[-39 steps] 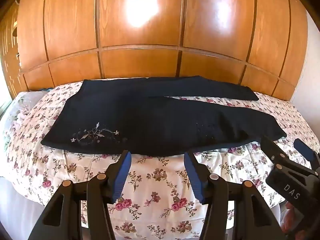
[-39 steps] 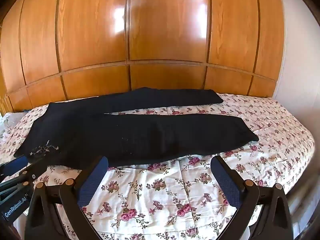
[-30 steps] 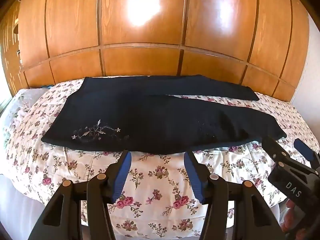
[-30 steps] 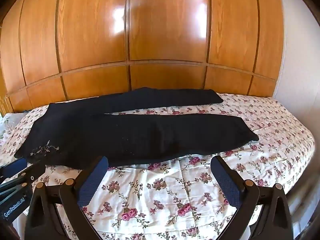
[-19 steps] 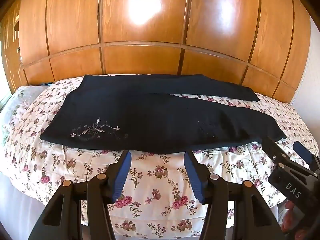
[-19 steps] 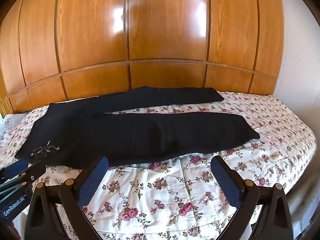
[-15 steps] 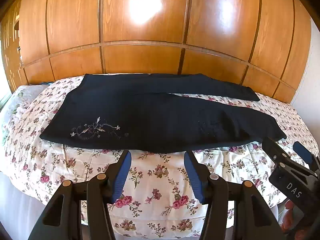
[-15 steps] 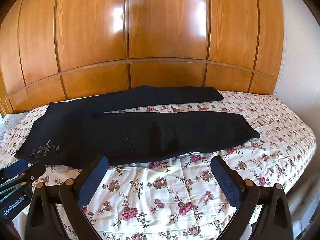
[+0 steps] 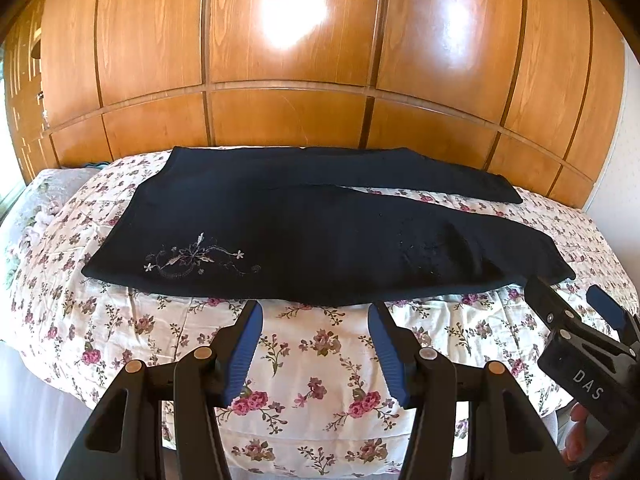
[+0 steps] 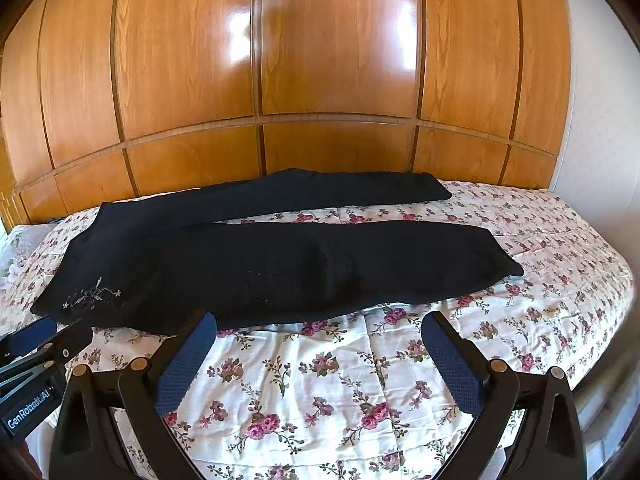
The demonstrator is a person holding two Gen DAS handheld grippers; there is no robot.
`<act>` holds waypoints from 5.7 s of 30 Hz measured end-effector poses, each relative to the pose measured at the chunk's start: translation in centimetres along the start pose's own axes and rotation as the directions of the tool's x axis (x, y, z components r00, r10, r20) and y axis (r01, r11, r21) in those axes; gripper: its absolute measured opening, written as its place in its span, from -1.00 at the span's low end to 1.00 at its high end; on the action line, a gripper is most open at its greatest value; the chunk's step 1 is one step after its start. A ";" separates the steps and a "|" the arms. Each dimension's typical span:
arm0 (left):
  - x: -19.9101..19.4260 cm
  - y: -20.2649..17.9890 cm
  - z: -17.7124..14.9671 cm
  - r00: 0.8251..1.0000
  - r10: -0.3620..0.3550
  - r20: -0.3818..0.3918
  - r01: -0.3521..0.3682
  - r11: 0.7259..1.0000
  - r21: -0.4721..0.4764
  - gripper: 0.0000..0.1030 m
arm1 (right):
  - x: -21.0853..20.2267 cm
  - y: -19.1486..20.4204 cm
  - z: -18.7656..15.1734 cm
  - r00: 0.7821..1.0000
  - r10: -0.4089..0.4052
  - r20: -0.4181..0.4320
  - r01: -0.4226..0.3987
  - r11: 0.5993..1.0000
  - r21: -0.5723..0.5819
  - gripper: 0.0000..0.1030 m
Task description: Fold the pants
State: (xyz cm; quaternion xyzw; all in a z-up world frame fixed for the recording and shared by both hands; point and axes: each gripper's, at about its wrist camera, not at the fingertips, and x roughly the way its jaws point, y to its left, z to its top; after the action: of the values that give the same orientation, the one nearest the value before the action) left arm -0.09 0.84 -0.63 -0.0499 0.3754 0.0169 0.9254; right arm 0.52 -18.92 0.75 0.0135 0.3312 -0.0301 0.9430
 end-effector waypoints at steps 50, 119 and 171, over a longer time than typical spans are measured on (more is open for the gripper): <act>2.0 0.8 -0.3 0.999 0.013 -0.046 -0.014 1.000 -0.012 0.09 | 1.7 0.0 0.1 0.999 -0.006 -0.034 0.005 1.000 -0.015 1.00; 10.9 25.6 -2.5 0.987 -0.138 0.084 0.159 0.740 -0.654 -0.87 | 15.6 -25.2 -1.4 0.965 0.255 0.060 -0.225 0.687 0.691 -0.85; -0.9 26.9 -4.1 0.988 -0.024 0.150 0.112 0.782 -0.613 -0.31 | 5.9 -19.7 -0.7 0.999 0.023 -0.023 -0.014 0.946 0.324 -0.30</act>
State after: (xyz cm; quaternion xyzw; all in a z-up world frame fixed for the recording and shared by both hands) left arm -5.42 27.18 -5.05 -0.3630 0.2839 0.1089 0.8808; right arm 3.35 -38.86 -3.64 0.1715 0.3343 -0.0748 0.9237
